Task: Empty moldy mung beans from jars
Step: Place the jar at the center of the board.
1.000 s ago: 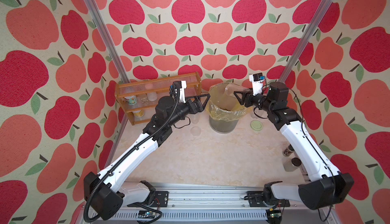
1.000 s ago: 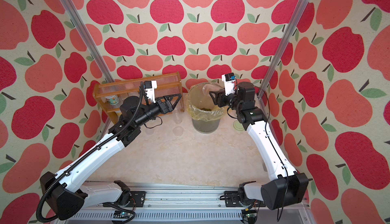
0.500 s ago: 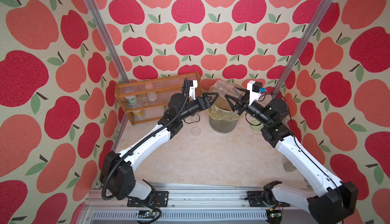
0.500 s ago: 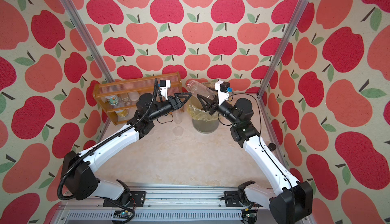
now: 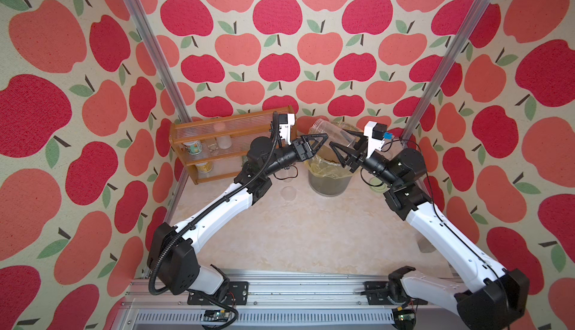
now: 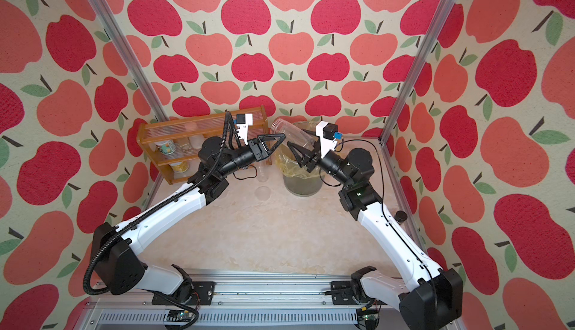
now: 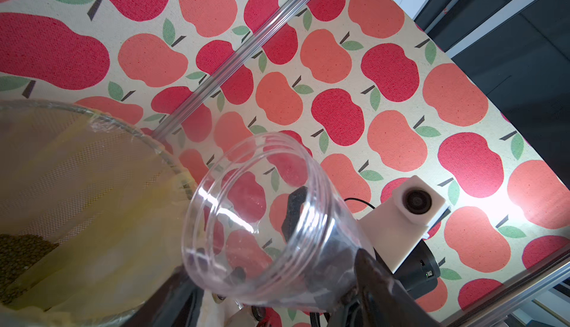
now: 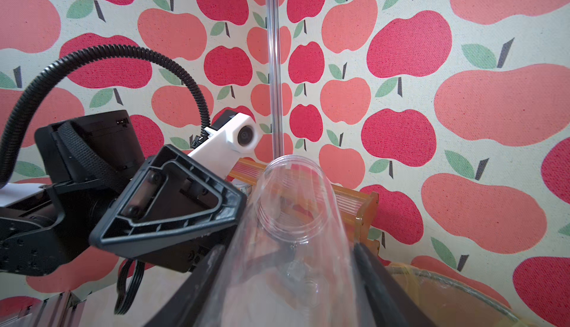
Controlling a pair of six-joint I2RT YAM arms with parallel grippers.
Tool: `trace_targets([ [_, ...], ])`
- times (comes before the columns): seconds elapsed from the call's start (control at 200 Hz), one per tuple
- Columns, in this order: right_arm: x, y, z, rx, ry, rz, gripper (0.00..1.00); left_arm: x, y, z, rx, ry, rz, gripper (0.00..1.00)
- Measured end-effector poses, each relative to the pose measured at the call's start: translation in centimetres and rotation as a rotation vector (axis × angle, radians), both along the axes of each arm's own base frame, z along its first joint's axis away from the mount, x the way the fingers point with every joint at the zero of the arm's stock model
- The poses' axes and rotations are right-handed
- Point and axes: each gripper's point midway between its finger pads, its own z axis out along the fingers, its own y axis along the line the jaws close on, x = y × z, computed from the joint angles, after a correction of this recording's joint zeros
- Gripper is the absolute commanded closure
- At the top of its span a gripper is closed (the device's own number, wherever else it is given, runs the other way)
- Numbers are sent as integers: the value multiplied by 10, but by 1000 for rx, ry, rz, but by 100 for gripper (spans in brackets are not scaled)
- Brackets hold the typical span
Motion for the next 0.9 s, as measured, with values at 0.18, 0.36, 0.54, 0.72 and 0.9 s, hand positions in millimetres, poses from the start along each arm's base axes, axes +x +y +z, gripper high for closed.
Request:
trace_targets([
  [0.18, -6, 0, 1, 37, -40, 25, 48, -2, -3, 6, -4, -13, -22, 24],
  [0.36, -7, -2, 5, 72, -63, 30, 48, -2, -5, 13, -16, -28, -36, 25],
  [0.54, -5, -2, 7, 93, -71, 33, 48, 0, -6, 15, -24, -35, -39, 22],
  [0.72, -16, 15, -3, 78, -50, 125, 48, 4, -14, 13, -30, -21, -56, 10],
  [0.9, -13, 17, -9, 75, -31, 134, 48, 7, -13, 12, -39, -7, -58, 28],
])
